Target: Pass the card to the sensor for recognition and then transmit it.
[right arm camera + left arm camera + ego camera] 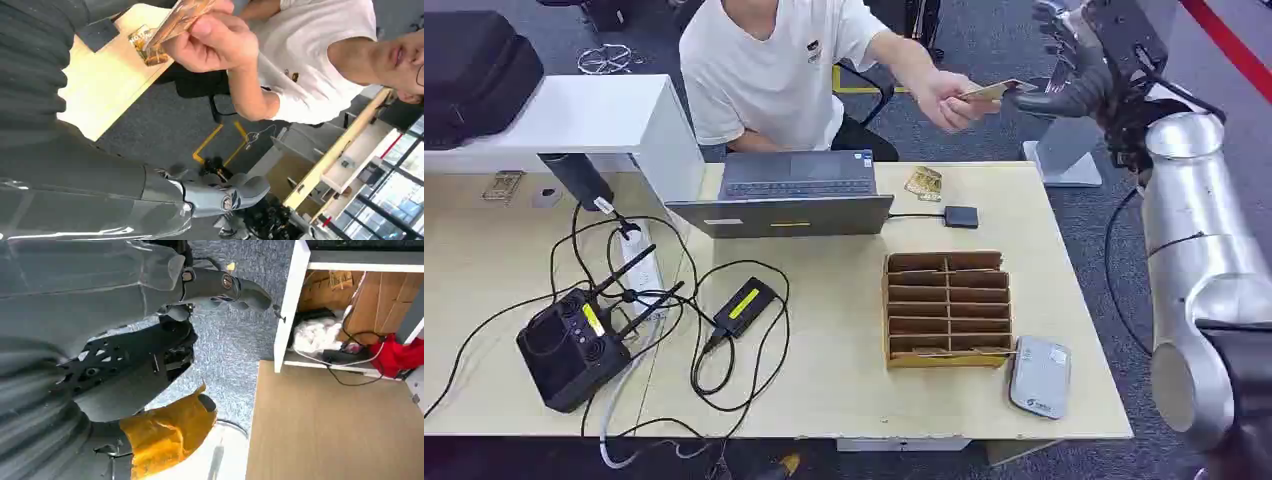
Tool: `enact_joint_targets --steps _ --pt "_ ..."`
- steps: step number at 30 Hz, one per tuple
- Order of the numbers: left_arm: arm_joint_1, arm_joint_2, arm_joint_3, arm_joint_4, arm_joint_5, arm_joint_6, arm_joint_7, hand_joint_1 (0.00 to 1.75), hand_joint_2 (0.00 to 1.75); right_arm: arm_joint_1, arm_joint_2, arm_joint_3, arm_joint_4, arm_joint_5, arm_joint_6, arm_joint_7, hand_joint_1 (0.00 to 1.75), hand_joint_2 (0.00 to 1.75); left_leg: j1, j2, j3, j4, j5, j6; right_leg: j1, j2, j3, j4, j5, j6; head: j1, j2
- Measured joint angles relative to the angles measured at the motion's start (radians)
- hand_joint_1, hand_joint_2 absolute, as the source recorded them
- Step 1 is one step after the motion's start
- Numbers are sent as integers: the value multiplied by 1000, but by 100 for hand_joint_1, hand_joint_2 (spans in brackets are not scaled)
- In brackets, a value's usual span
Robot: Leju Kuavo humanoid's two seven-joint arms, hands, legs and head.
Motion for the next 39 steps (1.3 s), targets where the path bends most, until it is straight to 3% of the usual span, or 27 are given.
enact_joint_targets --steps 4,5,6,11,18,29,39 --pt "-1 3 0 1 -12 0 -2 0 175 6 3 31 -2 -12 -3 -7 0 175 0 0 0 0 0 0 0 0 0 0 0 0 0 0" --pt "-1 3 0 2 -13 2 -2 0 175 6 4 36 -3 -13 -5 -7 14 175 0 0 0 0 0 0 0 0 0 0 0 0 0 0" --pt "-1 3 0 2 -13 9 -5 0 175 7 4 42 -5 -14 -9 -7 175 175 0 0 0 0 0 0 0 0 0 0 0 0 0 0" --pt "-2 -14 17 2 8 70 -37 0 175 14 5 74 -9 -40 -36 -13 175 175 0 2 0 0 0 0 0 2 0 0 0 0 0 0" --pt "-3 -27 67 2 71 26 -33 0 175 26 3 100 -16 -74 -40 -17 175 175 0 2 1 0 0 -1 1 3 -1 0 0 0 0 0" --pt "-19 -32 132 2 100 108 -85 0 175 36 -10 119 -26 -109 -45 -15 175 175 0 4 2 0 0 -1 2 4 -1 1 0 -1 0 0" --pt "-19 -33 140 2 96 106 -86 0 175 50 -16 131 -31 -118 -50 -15 175 175 0 5 2 0 -1 -1 2 5 -1 0 0 -1 0 0"
